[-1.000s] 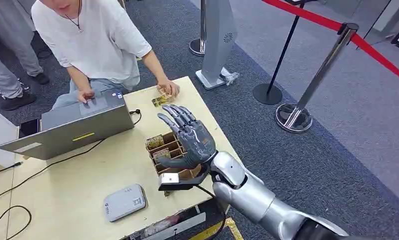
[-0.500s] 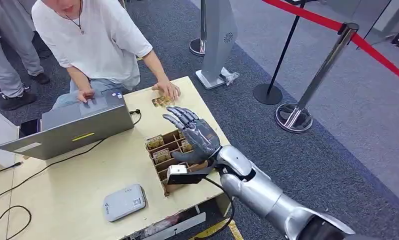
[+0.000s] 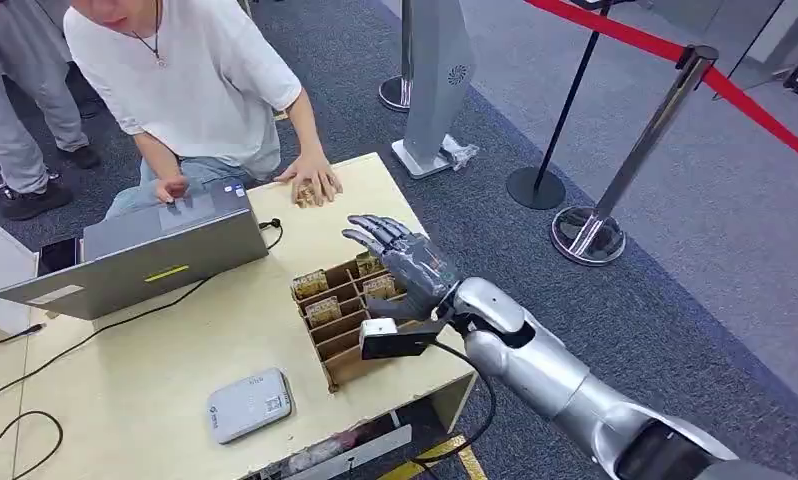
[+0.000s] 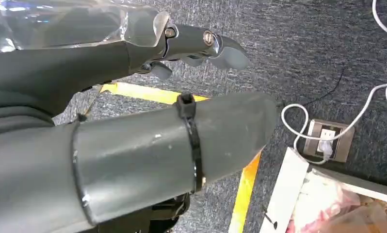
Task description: Pass the card to the sensor for recognition and then transmit it.
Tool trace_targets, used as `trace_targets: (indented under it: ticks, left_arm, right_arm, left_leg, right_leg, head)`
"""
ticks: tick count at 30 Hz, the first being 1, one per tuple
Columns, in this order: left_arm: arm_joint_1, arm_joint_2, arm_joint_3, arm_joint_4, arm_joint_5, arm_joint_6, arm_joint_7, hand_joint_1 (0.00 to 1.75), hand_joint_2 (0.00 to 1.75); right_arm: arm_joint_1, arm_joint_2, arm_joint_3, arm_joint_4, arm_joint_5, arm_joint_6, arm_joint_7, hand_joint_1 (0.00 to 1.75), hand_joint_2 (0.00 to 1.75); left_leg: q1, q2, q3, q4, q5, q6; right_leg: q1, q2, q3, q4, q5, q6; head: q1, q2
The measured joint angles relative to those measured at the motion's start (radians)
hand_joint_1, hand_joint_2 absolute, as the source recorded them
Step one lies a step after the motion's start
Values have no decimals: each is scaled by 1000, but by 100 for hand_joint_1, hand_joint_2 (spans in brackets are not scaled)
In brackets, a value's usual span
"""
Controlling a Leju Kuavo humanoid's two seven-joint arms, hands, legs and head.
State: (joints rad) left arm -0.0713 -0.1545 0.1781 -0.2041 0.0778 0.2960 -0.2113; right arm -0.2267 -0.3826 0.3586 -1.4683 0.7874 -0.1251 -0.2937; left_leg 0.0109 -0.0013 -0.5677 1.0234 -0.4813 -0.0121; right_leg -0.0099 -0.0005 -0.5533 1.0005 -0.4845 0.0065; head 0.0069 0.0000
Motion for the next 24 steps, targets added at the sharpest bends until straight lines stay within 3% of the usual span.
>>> trace_targets:
  ticks: [1, 2, 7, 24]
  left_arm:
    - [0, 0, 0, 0, 0, 0, 0, 0, 0]
    - [0, 0, 0, 0, 0, 0, 0, 0, 0]
    - [0, 0, 0, 0, 0, 0, -3, 0, 0]
    - [0, 1, 0, 0, 9, -1, -6, 0, 0]
  right_arm:
    - [0, -3, 0, 0, 0, 0, 0, 80, 175]
    - [0, -6, 0, 0, 0, 1, 0, 99, 175]
    - [0, -13, 0, -3, 0, 3, 0, 112, 175]
    - [-25, -13, 17, 29, 1, 55, -1, 98, 175]
  left_leg:
    - [0, 0, 0, 0, 0, 0]
    - [0, 0, 0, 0, 0, 0]
    - [0, 0, 0, 0, 0, 0]
    - [0, 0, -1, 0, 0, 0]
  right_leg:
    - [0, 0, 0, 0, 0, 0]
    - [0, 0, 0, 0, 0, 0]
    - [0, 0, 0, 0, 0, 0]
    - [0, 0, 0, 0, 0, 0]
  head:
    - [0, 0]
    - [0, 0]
    - [0, 0]
    - [0, 0]
